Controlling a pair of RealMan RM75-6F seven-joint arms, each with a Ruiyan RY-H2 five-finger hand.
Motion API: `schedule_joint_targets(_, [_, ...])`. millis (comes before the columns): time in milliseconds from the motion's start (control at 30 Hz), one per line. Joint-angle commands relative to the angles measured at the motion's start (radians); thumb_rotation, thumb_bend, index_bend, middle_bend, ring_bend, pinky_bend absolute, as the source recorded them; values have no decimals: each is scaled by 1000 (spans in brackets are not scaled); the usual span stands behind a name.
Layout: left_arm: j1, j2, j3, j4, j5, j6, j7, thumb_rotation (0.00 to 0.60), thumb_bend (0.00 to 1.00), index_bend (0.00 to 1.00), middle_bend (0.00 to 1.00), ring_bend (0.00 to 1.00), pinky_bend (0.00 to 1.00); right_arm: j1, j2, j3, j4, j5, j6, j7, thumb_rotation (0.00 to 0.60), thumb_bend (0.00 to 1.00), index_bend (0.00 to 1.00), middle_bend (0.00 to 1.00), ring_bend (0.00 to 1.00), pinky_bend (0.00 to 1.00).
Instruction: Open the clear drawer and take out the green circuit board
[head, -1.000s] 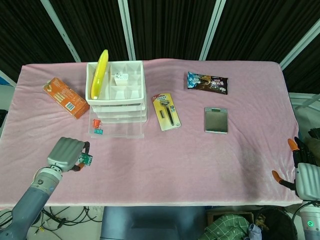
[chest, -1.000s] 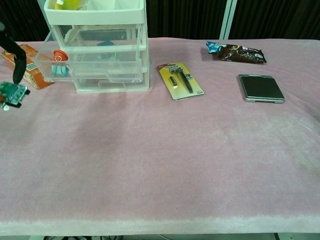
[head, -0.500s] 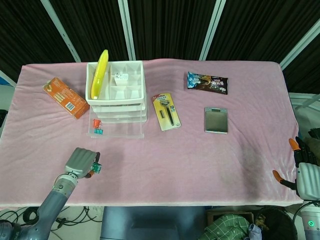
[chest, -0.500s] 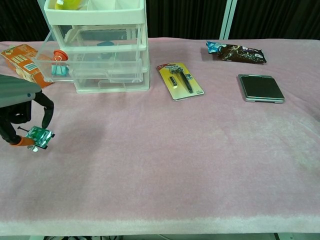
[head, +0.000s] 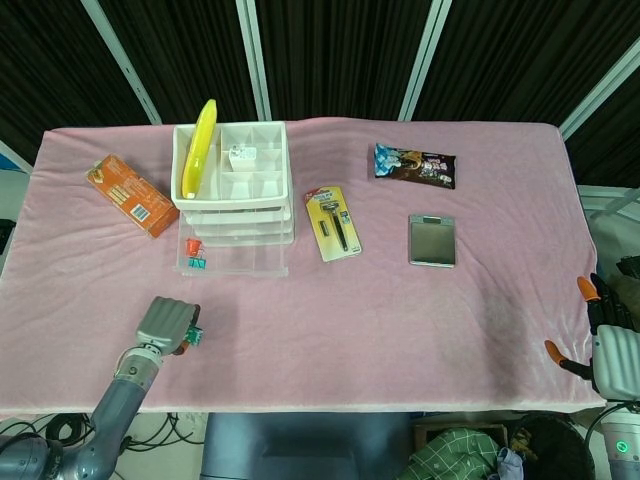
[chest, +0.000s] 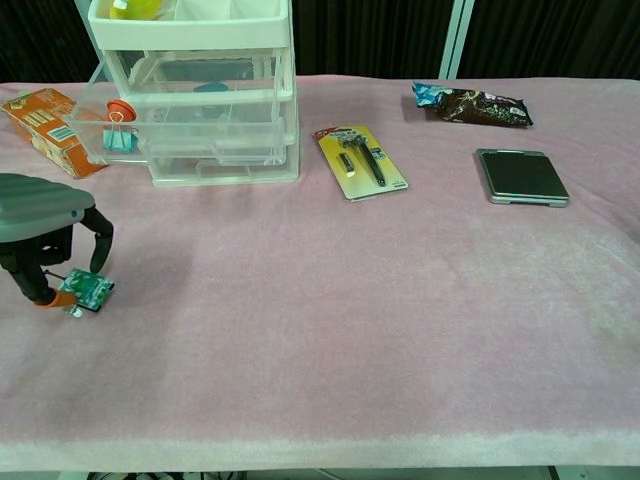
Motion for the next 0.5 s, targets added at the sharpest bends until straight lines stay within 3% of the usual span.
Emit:
schedule_joint_targets(33, [4, -8, 3, 6, -4, 2, 0, 600, 260, 552, 1000, 1000, 1000, 0, 0, 0, 1, 0, 0, 1, 600, 127, 0, 0, 0, 123])
schedule_joint_targets(400, [18, 8, -2, -10, 6, 12, -25, 600, 133, 410, 1000, 1000, 1000, 0, 0, 0, 2, -1, 1, -1, 600, 126, 0, 0, 0, 123])
schedule_joint_targets(500, [54, 50, -6, -57, 114, 61, -102, 600, 129, 374, 1000, 1000, 1000, -1, 1, 0, 3, 0, 0, 2, 600, 127, 0, 0, 0, 123])
